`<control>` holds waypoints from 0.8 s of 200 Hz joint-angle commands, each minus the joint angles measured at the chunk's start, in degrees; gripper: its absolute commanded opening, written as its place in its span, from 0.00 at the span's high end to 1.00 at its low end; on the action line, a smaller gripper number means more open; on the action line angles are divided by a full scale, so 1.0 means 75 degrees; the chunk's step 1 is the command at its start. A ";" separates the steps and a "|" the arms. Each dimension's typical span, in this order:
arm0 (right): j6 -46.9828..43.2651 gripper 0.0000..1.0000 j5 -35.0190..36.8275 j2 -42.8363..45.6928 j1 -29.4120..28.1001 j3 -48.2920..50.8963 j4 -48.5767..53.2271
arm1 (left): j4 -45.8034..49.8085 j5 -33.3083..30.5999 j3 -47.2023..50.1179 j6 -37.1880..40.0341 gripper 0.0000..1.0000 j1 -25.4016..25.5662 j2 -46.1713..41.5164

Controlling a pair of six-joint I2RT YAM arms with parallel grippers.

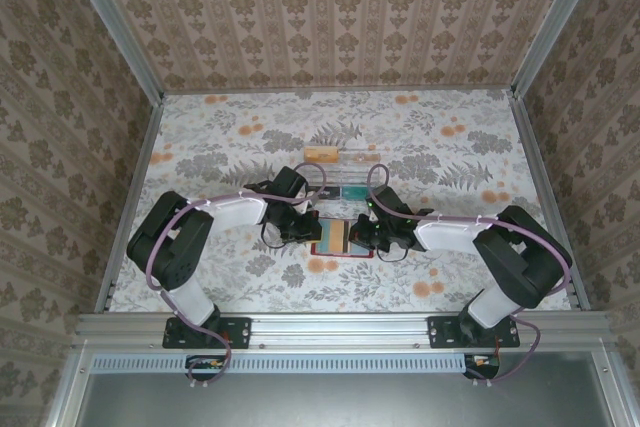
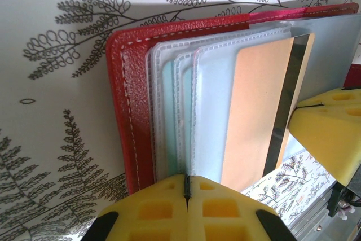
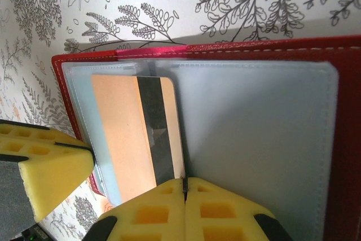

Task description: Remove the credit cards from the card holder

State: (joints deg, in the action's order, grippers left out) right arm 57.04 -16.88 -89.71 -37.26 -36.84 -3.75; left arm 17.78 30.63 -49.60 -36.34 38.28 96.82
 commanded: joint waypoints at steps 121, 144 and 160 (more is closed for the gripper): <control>0.0106 0.80 -0.0490 -0.0753 0.0040 0.0025 -0.1068 | 0.0365 -0.0217 -0.0007 0.0114 1.00 0.0017 0.0184; 0.0035 0.94 -0.0402 -0.0668 0.0069 0.0054 -0.0863 | 0.0407 -0.0240 -0.0018 0.0122 1.00 -0.0001 0.0169; -0.0091 0.94 -0.0351 -0.0555 0.0081 0.0048 -0.0586 | 0.0426 -0.0246 -0.0019 0.0134 1.00 0.0005 0.0166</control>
State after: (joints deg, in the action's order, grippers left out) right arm 57.28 -20.88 -93.86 -36.95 -36.53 -12.05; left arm 17.93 30.63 -49.60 -36.32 38.17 96.82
